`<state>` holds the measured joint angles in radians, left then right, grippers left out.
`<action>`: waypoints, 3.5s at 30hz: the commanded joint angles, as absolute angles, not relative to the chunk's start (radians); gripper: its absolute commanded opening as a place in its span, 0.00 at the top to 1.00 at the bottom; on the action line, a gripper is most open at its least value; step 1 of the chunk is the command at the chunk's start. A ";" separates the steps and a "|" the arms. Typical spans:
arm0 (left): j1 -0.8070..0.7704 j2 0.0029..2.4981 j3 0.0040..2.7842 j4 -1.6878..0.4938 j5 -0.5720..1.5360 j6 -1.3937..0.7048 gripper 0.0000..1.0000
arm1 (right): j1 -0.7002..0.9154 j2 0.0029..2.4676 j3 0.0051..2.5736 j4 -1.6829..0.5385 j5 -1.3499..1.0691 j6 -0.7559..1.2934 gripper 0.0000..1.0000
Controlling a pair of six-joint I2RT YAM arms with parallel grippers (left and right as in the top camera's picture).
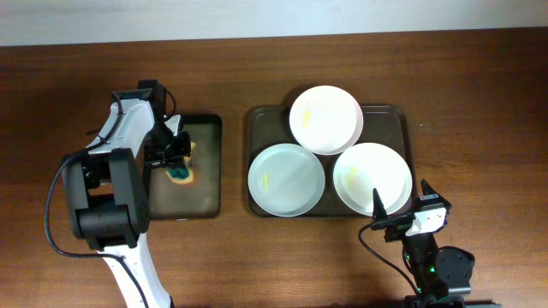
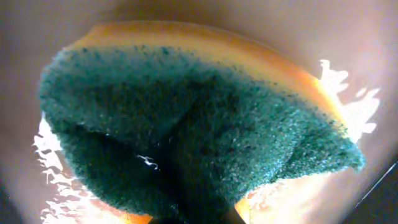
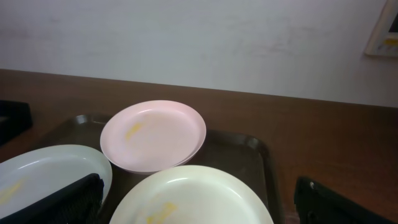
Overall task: Clean dirty plates on tray and stack at the side
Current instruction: 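Grasp the green-yellow sponge with the left gripper and dip it in water, then lift the sponge out of the black tray with the left gripper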
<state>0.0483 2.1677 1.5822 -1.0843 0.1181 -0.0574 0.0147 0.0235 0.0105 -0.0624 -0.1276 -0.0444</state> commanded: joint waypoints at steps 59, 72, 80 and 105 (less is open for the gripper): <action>0.049 2.186 1.591 -1.073 0.107 -0.060 0.01 | 0.021 0.022 0.006 -0.068 -0.122 -0.036 0.02; 0.049 2.186 1.591 -0.905 0.107 -0.060 1.00 | 0.021 0.022 0.006 -0.068 -0.122 -0.036 0.01; 0.049 2.186 1.591 -0.936 0.108 -0.060 0.00 | 0.021 0.022 0.006 -0.068 -0.122 -0.036 0.02; 0.049 2.186 1.591 -1.114 0.107 -0.060 0.01 | 0.021 0.022 0.006 -0.068 -0.122 -0.036 0.02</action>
